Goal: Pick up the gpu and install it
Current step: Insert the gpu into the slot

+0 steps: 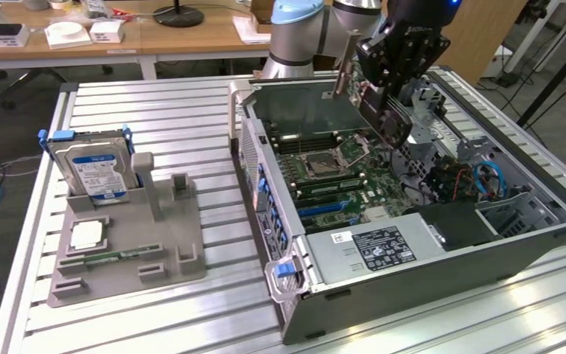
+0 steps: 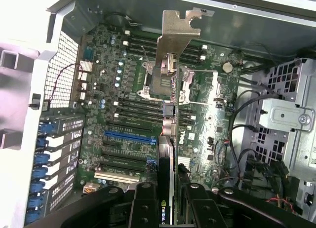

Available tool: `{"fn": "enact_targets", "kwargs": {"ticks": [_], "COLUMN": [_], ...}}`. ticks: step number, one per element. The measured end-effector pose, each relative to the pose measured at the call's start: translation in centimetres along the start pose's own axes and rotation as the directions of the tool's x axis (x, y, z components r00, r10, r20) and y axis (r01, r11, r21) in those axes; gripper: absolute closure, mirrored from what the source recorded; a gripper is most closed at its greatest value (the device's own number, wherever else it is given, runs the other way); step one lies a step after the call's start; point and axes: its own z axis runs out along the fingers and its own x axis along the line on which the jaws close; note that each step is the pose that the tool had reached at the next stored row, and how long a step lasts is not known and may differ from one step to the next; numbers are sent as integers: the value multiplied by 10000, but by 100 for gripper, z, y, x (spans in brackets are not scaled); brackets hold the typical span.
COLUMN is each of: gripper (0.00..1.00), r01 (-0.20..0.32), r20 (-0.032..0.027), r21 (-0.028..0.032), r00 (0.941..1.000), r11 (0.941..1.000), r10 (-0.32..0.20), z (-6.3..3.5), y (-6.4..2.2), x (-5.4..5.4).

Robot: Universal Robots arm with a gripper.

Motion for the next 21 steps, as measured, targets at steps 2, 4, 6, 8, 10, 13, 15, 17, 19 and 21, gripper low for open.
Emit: {"fn": "enact_targets", "kwargs": {"ticks": [2, 4, 6, 8, 10, 13, 15, 17, 19, 21], "gripper": [74, 74, 74, 74, 74, 74, 74, 74, 74, 74], "r01": [94, 179, 263, 349, 432, 555, 640, 718, 794, 867], "r20": [-4, -8, -12, -15, -19, -24, -28, -32, -35, -39], "r21": [-2, -4, -5, -8, -9, -11, -13, -15, -17, -18], "r00": [10000, 9998, 9997, 9994, 9991, 9985, 9979, 9974, 9968, 9962], "r11": [10000, 9998, 9997, 9994, 9991, 9985, 9979, 9974, 9968, 9962], "r10": [-94, -179, -263, -349, -432, -555, -640, -718, -794, -867], "z": [0, 0, 0, 0, 0, 0, 0, 0, 0, 0], "y": [0, 0, 0, 0, 0, 0, 0, 0, 0, 0], "x": [0, 0, 0, 0, 0, 0, 0, 0, 0, 0]}}
